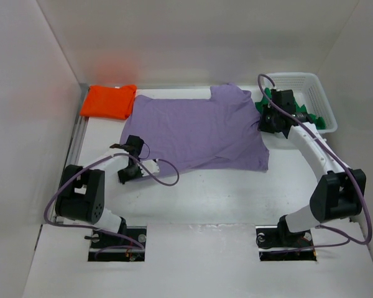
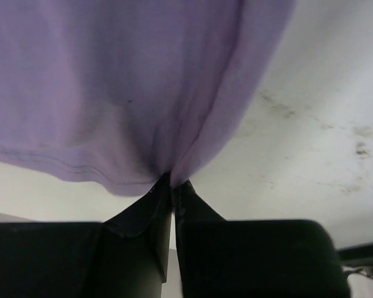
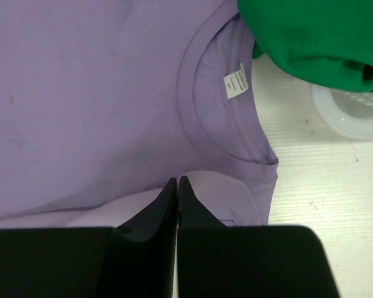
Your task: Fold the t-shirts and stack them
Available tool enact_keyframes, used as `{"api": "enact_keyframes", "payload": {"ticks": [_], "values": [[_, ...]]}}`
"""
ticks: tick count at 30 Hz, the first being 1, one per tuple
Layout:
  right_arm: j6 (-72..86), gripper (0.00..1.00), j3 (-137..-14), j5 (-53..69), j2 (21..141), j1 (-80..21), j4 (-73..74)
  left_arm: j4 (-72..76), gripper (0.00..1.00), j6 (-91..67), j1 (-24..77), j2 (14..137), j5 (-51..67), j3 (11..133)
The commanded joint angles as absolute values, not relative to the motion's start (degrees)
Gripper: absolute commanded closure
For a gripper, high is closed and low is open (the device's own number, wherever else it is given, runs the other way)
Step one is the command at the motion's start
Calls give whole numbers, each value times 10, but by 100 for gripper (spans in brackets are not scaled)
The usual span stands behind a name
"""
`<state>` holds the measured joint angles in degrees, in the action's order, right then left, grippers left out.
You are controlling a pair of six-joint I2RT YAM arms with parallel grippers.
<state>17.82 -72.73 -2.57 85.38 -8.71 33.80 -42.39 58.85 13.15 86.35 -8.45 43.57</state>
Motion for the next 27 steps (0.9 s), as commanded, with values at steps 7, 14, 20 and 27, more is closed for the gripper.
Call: {"api": "enact_keyframes", "payload": {"ticks": [7,14,20,27], "values": [[178,100,-746,-25,851,-89,311,-331,100,515,54,837,9,531],[158,100,-820,-26,911,-89,311,-356,100,510,27,926,32,692],[136,100,-879,-31,975,-89,314,-360,100,506,25,1022,25,785],[128,100,-918,-53,1030,-90,311,-363,99,503,21,1084,0,823]]}}
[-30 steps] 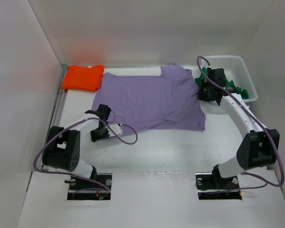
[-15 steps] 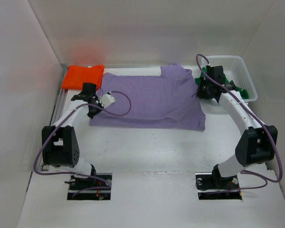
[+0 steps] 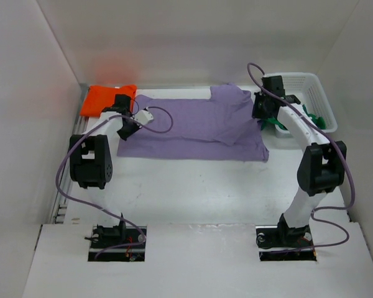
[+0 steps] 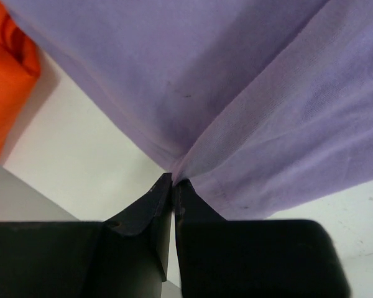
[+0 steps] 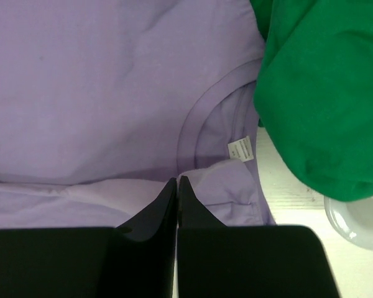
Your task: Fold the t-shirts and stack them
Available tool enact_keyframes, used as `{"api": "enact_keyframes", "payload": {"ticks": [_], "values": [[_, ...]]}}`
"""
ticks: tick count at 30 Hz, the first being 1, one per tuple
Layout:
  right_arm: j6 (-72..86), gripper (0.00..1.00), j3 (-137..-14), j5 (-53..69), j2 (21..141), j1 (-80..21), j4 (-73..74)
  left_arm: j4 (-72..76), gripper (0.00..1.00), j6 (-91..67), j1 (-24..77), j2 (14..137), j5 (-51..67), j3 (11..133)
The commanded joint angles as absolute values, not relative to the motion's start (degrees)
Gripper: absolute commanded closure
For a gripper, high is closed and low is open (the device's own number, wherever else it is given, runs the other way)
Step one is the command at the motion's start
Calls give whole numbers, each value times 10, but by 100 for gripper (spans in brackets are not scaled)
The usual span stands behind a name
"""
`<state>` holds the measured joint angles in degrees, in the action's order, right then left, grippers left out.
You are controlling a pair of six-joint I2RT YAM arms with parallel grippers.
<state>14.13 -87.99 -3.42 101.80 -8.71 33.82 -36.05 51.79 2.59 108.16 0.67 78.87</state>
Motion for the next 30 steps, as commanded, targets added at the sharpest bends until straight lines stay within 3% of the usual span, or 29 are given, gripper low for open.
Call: {"api": "enact_keyframes", "payload": {"ticks": [1,12,13,15,17,19,23,26,30], "values": [[127,100,-924,-56,1035,-90,311,-364,99,500,19,1092,-3,829],[98,100,-1031,-88,1121,-94,338,-360,94,472,17,1134,-21,856],[95,98,-1036,-87,1128,-94,340,-359,92,469,17,1137,-25,856],[88,79,-1045,-85,1139,-95,344,-356,84,462,17,1145,-39,860],[84,59,-1052,-90,1142,-99,348,-347,69,455,13,1151,-67,869],[90,51,-1054,-104,1124,-101,352,-335,55,454,3,1150,-101,881],[126,43,-992,-136,1033,-108,354,-314,44,488,-12,1075,-103,861],[189,40,-867,-134,936,-109,352,-324,36,567,5,973,-38,755],[242,41,-705,-80,862,-100,337,-308,34,656,38,911,-50,604]]}}
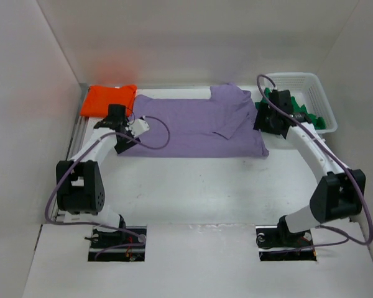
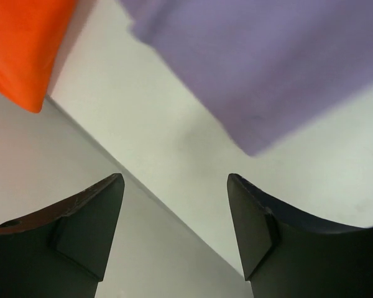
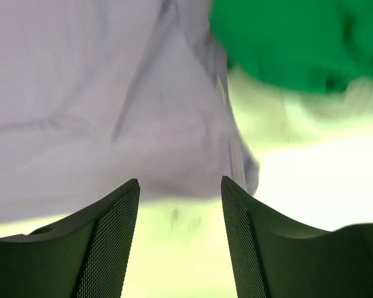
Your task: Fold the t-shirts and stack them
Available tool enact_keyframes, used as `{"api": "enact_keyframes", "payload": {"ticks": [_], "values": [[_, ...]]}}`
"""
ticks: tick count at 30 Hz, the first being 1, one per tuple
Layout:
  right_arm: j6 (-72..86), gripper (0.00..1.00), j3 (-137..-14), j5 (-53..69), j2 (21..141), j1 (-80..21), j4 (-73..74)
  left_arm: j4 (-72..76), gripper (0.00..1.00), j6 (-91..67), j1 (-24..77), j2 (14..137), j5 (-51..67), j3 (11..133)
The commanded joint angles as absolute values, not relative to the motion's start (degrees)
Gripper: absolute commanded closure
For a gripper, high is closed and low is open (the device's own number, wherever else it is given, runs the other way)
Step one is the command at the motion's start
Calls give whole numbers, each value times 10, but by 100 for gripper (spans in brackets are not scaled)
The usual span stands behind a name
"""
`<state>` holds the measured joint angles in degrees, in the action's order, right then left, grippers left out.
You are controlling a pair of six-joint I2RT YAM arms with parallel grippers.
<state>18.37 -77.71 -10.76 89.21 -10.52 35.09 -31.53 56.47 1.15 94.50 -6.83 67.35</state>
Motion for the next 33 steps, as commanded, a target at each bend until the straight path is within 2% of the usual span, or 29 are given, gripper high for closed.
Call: {"api": "enact_keyframes", "payload": {"ticks": [1,6,12,15,17,23,24,26,28,30,33], "values": [[244,41,-676,-63,855,-85,331,-292,34,660,42,912,-57,583],[243,40,-628,-11,874,-44,330,-201,34,651,56,960,-78,558],[236,37,-665,-7,953,-48,333,-167,36,618,61,1047,-98,615],[234,39,-676,-4,986,-48,342,-167,40,610,66,1065,-94,628],[231,40,-675,-8,996,-46,349,-167,48,610,71,1070,-92,627],[213,43,-657,-53,988,-35,361,-167,87,607,70,1077,-87,613],[212,46,-658,-53,989,-32,361,-168,90,607,68,1078,-87,613],[210,61,-662,-47,997,-29,361,-170,97,607,65,1076,-84,609],[209,85,-660,-41,1005,-22,352,-169,100,608,63,1063,-82,599],[210,99,-654,-39,999,-15,349,-174,100,614,60,1036,-81,584],[212,100,-631,-44,953,-17,352,-192,100,634,51,978,-81,549]]}}
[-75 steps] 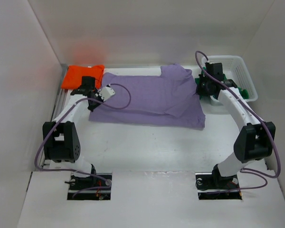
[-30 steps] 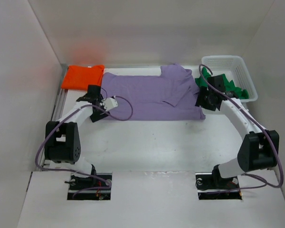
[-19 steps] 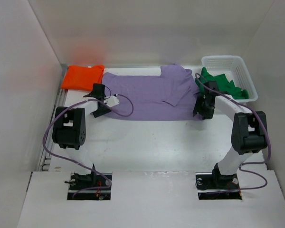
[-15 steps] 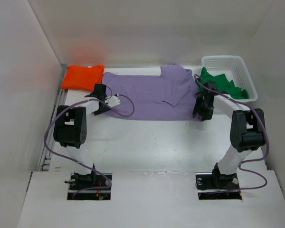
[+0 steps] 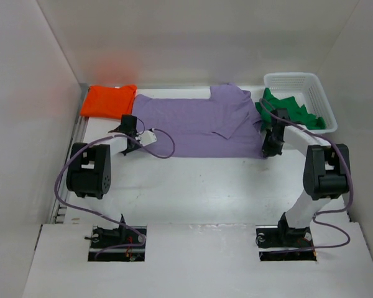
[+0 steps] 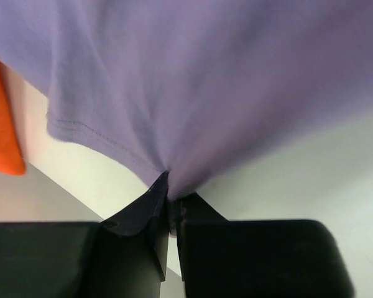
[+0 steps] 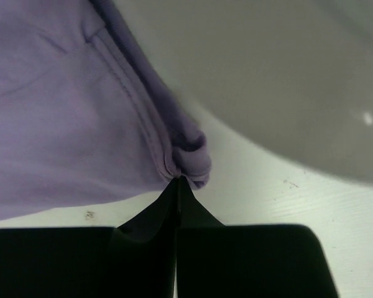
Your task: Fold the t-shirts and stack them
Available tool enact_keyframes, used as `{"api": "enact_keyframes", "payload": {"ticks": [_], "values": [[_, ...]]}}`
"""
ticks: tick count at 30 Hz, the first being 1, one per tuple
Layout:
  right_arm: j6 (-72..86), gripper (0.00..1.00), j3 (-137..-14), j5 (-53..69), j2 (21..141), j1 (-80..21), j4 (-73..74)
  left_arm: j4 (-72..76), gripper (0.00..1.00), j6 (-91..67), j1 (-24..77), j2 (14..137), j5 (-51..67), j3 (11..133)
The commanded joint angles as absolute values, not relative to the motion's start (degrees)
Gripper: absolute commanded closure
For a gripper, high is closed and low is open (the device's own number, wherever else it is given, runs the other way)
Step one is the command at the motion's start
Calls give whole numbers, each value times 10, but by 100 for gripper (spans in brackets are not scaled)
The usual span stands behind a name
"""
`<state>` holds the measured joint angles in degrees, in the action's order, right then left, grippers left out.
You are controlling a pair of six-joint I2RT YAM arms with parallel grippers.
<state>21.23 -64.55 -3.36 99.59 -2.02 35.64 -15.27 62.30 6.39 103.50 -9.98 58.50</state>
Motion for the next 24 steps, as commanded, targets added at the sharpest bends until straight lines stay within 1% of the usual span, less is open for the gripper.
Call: {"api": "enact_keyframes", "payload": {"ticks": [1,6,11,14,15,16,17,20,21,22,23,24], "values": [[213,100,-620,-46,933,-18,357,-204,100,639,50,956,-81,535],[240,100,-562,-47,827,-47,411,-297,100,645,54,854,-79,469],[258,100,-528,-50,763,-79,467,-362,100,637,54,792,-85,428],[277,100,-511,-51,722,-111,498,-407,97,632,54,751,-81,413],[277,95,-507,-51,715,-114,497,-407,96,631,54,745,-81,407],[273,78,-505,-47,714,-116,484,-403,95,630,54,741,-80,399],[263,66,-505,-43,718,-110,463,-394,95,630,56,738,-80,390],[243,58,-541,-46,768,-101,410,-373,93,630,68,737,-86,373],[243,54,-558,-47,792,-98,395,-370,93,630,70,738,-86,371],[243,47,-575,-49,815,-95,382,-369,93,630,72,740,-86,370],[244,44,-590,-52,839,-91,370,-369,93,630,72,740,-87,370],[246,44,-601,-54,858,-87,365,-369,93,631,72,740,-88,372]]}}
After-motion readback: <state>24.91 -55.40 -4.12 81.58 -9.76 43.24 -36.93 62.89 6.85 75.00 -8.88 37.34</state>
